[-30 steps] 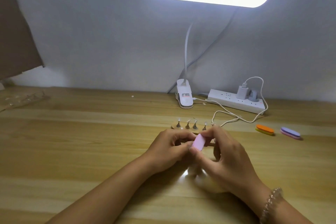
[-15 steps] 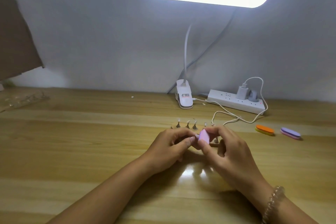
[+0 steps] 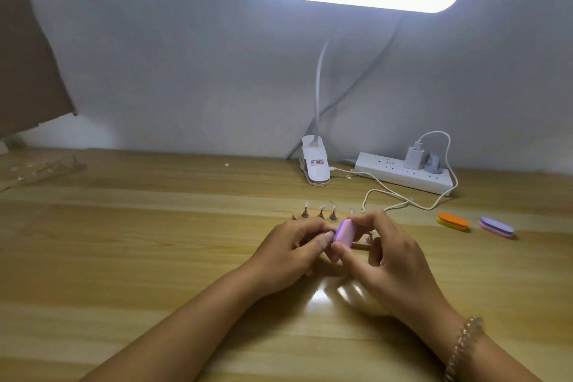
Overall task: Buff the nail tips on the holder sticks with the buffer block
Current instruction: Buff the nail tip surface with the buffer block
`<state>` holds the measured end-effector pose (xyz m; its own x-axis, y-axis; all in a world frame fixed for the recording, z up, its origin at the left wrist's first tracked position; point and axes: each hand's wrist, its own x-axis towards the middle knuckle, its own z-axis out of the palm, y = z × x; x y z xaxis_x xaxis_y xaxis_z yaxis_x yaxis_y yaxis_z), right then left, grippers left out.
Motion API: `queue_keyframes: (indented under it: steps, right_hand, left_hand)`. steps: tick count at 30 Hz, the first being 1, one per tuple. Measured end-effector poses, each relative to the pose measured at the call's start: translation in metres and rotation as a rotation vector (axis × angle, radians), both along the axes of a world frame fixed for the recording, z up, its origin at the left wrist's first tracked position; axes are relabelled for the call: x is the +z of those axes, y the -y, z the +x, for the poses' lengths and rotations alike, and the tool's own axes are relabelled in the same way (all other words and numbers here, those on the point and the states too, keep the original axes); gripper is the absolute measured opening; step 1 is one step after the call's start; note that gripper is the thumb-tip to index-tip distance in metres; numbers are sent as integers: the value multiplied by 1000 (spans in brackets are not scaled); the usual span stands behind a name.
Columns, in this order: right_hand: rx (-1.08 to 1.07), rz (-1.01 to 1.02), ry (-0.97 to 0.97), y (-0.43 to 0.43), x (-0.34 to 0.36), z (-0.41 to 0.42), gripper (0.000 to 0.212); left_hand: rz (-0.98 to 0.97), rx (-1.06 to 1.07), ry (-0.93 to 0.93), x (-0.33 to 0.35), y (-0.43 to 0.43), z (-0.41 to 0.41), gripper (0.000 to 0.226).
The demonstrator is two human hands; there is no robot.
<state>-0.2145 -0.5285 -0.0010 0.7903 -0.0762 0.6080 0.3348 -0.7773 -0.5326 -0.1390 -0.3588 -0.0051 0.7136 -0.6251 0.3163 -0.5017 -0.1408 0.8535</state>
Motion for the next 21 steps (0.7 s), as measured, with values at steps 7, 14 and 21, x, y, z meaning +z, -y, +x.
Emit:
queue_keyframes:
  steps: [7,14,21]
  right_hand:
    - [19,-111,35,-4,-2,-3,35]
    - [32,-181,24,-6,-4,-5,36]
    - [10,-128,38,0,-5,-1,38]
  left_hand:
    - [31,9,33,-3,0,4,19]
    - [39,-2,66,-5,0,6,20]
    - [37,-3,72,-4,1,6,20]
